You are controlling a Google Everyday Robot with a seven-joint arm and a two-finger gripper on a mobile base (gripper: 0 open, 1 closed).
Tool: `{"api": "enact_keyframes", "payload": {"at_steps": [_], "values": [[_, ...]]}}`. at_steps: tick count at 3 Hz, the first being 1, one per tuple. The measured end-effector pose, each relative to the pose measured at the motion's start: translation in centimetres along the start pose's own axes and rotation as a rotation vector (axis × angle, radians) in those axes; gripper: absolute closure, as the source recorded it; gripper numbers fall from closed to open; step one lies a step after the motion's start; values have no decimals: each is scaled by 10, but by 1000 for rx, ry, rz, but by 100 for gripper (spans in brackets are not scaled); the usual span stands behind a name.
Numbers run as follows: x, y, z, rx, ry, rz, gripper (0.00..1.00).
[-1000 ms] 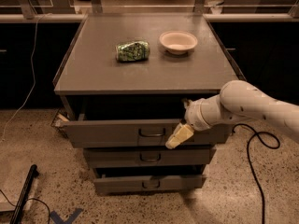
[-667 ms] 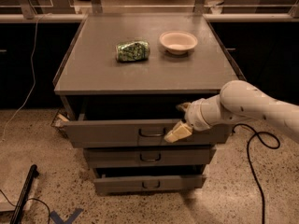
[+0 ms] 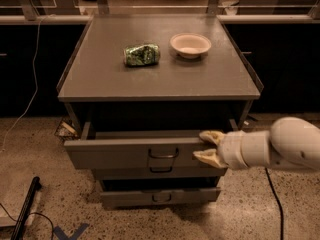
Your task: Open top drawer
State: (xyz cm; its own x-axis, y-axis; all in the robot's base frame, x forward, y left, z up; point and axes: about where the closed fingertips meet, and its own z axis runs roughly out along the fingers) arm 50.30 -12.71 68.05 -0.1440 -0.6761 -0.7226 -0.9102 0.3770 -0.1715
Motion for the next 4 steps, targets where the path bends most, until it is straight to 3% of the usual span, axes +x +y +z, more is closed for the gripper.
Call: {"api": "enact_keyframes", "payload": {"at_steps": [1, 2, 3, 4], "values": [[2, 8, -15, 8, -7, 2, 95], [-2, 7, -20, 8, -7, 2, 14], [-2, 7, -20, 8, -8, 2, 0], [-2, 7, -20, 7, -8, 1, 24]]}}
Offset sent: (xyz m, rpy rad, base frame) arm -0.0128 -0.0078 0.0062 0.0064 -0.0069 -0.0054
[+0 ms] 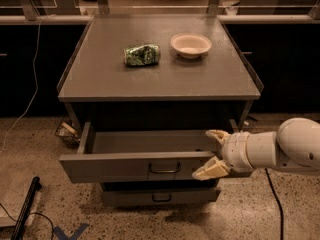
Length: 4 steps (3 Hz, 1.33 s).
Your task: Open top drawer
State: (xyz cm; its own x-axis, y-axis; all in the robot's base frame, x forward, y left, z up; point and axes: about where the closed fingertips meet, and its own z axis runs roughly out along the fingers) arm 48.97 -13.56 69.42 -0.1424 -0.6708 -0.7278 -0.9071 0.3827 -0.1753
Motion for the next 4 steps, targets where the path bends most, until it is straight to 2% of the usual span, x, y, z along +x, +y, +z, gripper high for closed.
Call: {"api": "enact_keyframes", "payload": {"at_steps": [1, 2, 3, 4], "values": [[0, 0, 0, 0, 0, 0, 11], [2, -7, 17, -28, 9, -1, 0], [13, -8, 28, -48, 13, 14, 0], [13, -7, 29, -49, 13, 15, 26]]}}
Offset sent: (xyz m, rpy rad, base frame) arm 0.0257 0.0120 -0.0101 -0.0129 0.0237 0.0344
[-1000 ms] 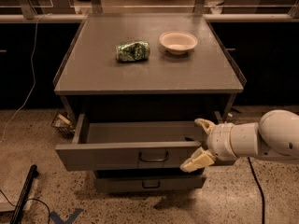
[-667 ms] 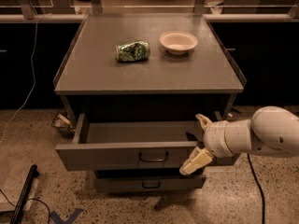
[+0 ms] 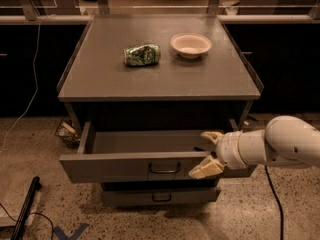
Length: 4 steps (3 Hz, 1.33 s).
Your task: Open top drawer
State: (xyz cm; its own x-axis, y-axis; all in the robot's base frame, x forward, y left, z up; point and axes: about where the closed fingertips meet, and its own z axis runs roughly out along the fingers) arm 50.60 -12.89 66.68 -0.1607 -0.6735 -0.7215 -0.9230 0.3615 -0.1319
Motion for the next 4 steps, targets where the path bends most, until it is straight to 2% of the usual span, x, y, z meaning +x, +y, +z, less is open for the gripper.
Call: {"api": "enact_keyframes", "payload": {"at_steps": [1, 3, 4], "values": [[0, 0, 0, 0, 0, 0, 49], [16, 34, -28, 16, 10, 3, 96], [18, 35, -31, 20, 11, 6, 100]]}}
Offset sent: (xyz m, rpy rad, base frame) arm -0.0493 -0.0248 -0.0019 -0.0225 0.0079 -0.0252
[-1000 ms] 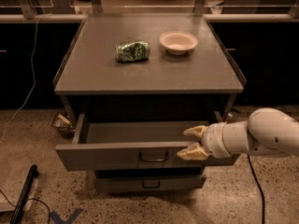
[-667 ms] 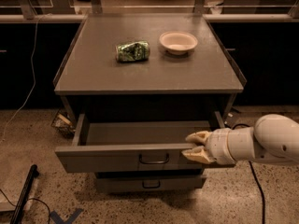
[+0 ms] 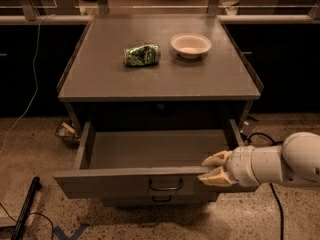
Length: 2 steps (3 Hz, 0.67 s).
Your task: Open top drawer
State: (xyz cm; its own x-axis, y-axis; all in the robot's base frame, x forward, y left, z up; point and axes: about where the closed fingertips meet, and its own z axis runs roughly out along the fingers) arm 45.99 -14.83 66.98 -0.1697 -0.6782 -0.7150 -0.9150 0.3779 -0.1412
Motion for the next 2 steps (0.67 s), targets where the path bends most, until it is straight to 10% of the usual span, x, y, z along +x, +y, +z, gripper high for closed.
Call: {"api": "enact_keyframes", "payload": {"at_steps": [2], "values": [[0, 0, 0, 0, 0, 0, 59]]}}
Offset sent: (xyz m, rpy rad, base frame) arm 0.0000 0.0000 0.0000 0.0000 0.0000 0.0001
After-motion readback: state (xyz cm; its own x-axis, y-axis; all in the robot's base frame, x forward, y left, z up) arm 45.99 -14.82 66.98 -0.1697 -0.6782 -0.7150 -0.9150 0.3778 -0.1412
